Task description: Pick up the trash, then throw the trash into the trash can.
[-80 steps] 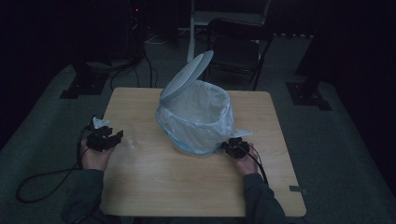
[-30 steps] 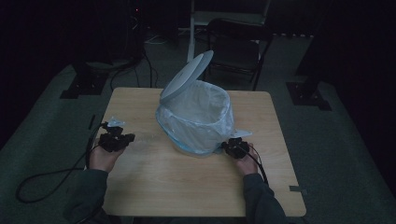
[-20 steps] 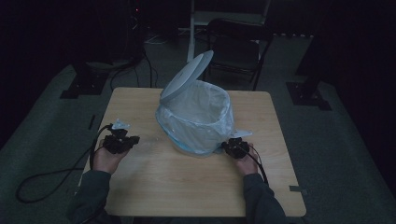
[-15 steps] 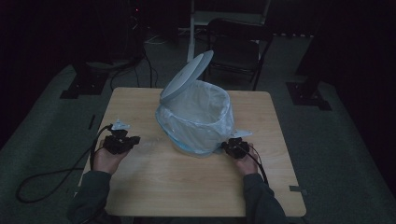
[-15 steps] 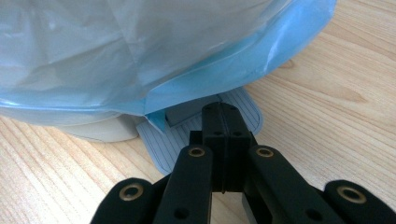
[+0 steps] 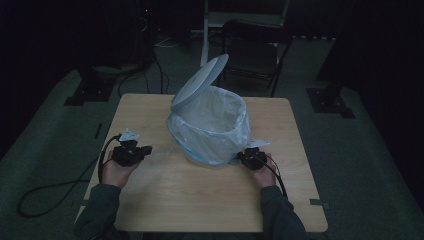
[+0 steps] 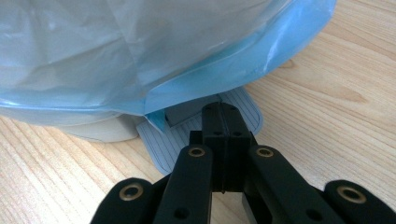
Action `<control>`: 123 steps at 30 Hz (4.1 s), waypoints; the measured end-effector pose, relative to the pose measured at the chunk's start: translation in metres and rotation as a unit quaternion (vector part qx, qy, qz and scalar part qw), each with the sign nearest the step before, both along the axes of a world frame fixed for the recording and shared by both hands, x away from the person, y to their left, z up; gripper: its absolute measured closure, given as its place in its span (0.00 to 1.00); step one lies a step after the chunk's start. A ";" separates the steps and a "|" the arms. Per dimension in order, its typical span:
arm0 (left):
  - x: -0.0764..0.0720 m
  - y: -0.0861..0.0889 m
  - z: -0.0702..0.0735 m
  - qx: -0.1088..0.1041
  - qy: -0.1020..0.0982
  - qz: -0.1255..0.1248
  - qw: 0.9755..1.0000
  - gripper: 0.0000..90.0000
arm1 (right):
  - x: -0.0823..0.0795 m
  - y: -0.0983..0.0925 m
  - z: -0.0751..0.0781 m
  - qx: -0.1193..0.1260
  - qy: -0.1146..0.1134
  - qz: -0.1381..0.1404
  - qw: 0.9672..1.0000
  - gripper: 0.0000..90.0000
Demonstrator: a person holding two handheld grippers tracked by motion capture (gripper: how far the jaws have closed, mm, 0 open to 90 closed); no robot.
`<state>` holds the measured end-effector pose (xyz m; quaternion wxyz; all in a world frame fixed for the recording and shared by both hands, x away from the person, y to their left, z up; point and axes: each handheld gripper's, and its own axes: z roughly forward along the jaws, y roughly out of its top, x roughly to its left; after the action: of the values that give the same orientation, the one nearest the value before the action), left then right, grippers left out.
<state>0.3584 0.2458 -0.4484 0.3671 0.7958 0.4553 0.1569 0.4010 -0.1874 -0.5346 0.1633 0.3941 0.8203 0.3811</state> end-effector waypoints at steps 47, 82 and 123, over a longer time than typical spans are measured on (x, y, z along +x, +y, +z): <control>-0.028 0.003 0.027 -0.048 -0.051 -0.065 0.995 0.97 | 0.000 0.000 0.000 0.000 0.000 0.000 1.000 1.00; -0.052 0.005 0.066 -0.082 -0.099 -0.091 0.987 0.97 | 0.000 0.000 0.000 0.000 0.000 -0.001 1.000 1.00; -0.049 -0.017 0.108 -0.128 -0.132 -0.166 0.969 0.97 | 0.000 0.000 0.000 -0.001 -0.001 0.001 1.000 1.00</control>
<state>0.3090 0.2290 -0.3408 0.5435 0.7789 0.2810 0.1377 0.4011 -0.1874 -0.5346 0.1638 0.3930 0.8209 0.3806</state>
